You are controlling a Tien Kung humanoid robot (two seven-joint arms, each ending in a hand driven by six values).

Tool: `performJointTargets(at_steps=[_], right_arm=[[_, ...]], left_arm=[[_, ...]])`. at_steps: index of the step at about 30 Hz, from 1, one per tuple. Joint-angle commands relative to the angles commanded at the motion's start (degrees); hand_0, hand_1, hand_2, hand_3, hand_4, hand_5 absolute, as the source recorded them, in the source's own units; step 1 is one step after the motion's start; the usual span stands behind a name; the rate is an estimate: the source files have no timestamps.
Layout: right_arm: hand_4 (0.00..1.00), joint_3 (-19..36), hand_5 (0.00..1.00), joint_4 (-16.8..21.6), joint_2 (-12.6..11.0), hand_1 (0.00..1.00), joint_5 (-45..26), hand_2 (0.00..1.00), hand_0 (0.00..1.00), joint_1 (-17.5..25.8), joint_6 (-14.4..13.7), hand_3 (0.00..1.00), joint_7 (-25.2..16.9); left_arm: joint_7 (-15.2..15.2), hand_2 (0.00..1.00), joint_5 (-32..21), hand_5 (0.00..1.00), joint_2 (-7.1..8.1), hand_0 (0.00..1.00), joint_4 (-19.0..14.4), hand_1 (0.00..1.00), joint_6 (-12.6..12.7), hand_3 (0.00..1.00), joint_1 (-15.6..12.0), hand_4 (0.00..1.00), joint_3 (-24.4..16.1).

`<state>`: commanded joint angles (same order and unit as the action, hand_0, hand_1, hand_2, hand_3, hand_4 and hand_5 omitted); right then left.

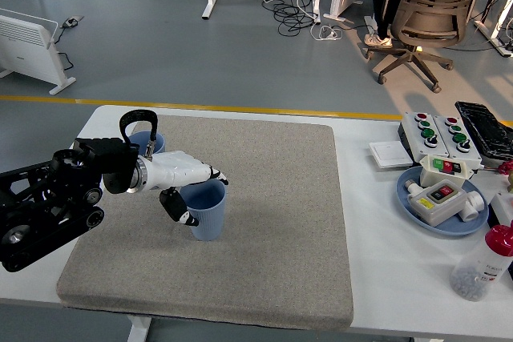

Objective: Push cup pick cup insert cup

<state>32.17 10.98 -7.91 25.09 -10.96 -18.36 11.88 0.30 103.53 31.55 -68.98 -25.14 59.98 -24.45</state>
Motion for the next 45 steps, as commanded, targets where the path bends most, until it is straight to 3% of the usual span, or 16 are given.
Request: performJointTargets(at_steps=[1,6,7,12,13,22,24,29,35,40,45], right_arm=[[0.113,0.02,0.482,0.01,0.00,0.605,0.02,0.621,0.666,0.00,0.01,0.574,0.01],[0.113,0.15,0.482,0.01,0.01,0.605,0.19,0.621,0.666,0.03,0.02,0.574,0.06],[0.113,0.15,0.484,0.01,0.00,0.605,0.20,0.621,0.666,0.01,0.03,0.574,0.06],[0.113,0.04,0.484,0.01,0.01,0.605,-0.02,0.621,0.666,-0.02,0.01,0.574,0.03],[0.114,-0.05,0.483,0.00,0.01,0.605,-0.17,0.620,0.666,-0.05,-0.01,0.574,-0.01],[0.114,-0.28,0.482,-0.03,-0.06,0.605,-0.78,0.620,0.666,-0.47,-0.10,0.574,-0.16],[0.114,-0.19,0.482,-0.01,-0.15,0.605,-0.67,0.620,0.666,-0.54,-0.09,0.574,-0.10],[0.114,0.16,0.482,0.04,-0.25,0.605,-0.13,0.620,0.666,-0.53,-0.08,0.574,0.14],[0.114,0.60,0.482,0.12,-0.28,0.605,0.68,0.620,0.666,-0.37,-0.11,0.574,0.46],[0.115,0.73,0.483,0.15,-0.24,0.605,0.89,0.620,0.666,-0.27,-0.15,0.573,0.57],[0.114,0.78,0.484,0.15,-0.15,0.605,0.99,0.620,0.666,-0.28,-0.24,0.573,0.60]], left_arm=[[0.03,0.722,0.03,0.168,0.04,0.425,0.01,0.586,-0.07,0.587,0.00,0.717,-0.08],[-0.14,0.722,-1.10,0.168,0.32,0.425,-0.58,0.586,-0.17,0.587,-0.03,0.717,-0.86],[-0.17,0.646,-1.53,0.144,0.40,0.438,-0.72,0.548,-0.30,0.514,0.00,0.689,-1.06],[-0.31,0.646,-2.69,0.144,0.58,0.438,-1.02,0.548,-0.65,0.514,0.01,0.689,-1.71],[-0.35,0.555,-2.95,0.150,0.75,0.436,-1.33,0.521,-0.83,0.473,-0.05,0.673,-2.11],[0.27,0.547,-6.60,0.158,4.81,0.439,-5.91,0.518,-4.69,0.472,2.21,0.670,-10.76],[0.12,0.547,-7.45,0.158,6.24,0.439,-4.89,0.518,-5.47,0.472,4.06,0.670,-13.29],[0.43,0.544,-5.01,0.162,7.43,0.437,0.38,0.518,-5.39,0.474,8.10,0.674,-16.00],[-0.15,0.549,-1.01,0.167,6.18,0.435,10.95,0.518,-3.47,0.475,11.51,0.671,-14.55],[-0.85,0.551,-1.89,0.184,5.23,0.430,15.64,0.519,-2.81,0.476,11.81,0.678,-12.86],[-3.09,0.552,-4.76,0.183,4.08,0.424,20.39,0.521,-0.53,0.478,12.16,0.673,-8.86]])
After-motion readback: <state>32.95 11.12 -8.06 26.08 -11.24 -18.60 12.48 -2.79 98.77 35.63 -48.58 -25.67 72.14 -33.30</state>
